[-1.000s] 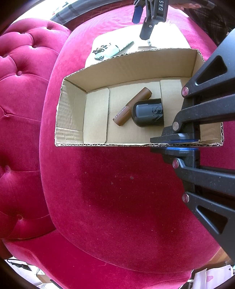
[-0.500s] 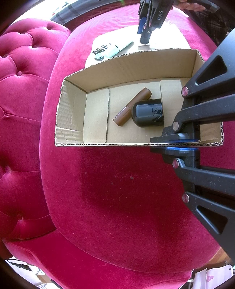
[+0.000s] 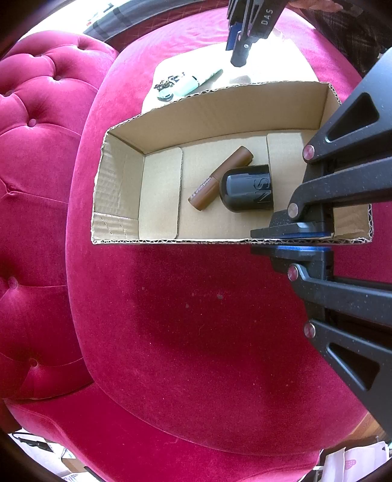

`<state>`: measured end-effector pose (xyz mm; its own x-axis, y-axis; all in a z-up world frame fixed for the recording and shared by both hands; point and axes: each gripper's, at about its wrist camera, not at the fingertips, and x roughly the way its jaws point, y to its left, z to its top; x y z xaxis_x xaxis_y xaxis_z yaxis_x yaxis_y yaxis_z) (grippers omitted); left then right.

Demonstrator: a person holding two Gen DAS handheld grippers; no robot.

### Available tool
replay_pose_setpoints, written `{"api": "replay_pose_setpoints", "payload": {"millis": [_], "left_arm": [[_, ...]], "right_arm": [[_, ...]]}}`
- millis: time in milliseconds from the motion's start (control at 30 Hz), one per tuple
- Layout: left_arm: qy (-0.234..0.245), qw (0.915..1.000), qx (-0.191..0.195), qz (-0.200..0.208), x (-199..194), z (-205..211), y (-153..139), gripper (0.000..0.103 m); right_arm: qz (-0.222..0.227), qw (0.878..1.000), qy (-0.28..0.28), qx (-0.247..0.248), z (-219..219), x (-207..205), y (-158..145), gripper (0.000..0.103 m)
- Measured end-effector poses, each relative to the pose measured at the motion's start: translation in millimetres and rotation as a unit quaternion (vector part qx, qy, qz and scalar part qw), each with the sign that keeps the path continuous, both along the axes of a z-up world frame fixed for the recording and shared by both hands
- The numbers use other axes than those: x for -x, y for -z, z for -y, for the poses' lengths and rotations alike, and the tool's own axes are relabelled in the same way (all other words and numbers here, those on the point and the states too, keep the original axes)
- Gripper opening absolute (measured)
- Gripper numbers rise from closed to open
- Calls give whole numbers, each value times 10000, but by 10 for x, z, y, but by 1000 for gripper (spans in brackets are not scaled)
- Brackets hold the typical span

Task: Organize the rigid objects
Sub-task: 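Grasp the white cube charger with the right gripper, then lift the white charger and carry it over the cardboard box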

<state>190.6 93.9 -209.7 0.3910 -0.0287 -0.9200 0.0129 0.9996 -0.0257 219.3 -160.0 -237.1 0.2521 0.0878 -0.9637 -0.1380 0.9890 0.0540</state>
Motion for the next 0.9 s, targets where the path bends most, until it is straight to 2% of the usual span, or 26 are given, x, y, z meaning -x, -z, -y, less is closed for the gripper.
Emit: {"api": "replay_pose_setpoints", "payload": {"millis": [900], "left_arm": [[1,10000,7,1,-2,-3,13,3]], "right_arm": [[563,9978,-310,-156,-339,-120,-773,27]]}}
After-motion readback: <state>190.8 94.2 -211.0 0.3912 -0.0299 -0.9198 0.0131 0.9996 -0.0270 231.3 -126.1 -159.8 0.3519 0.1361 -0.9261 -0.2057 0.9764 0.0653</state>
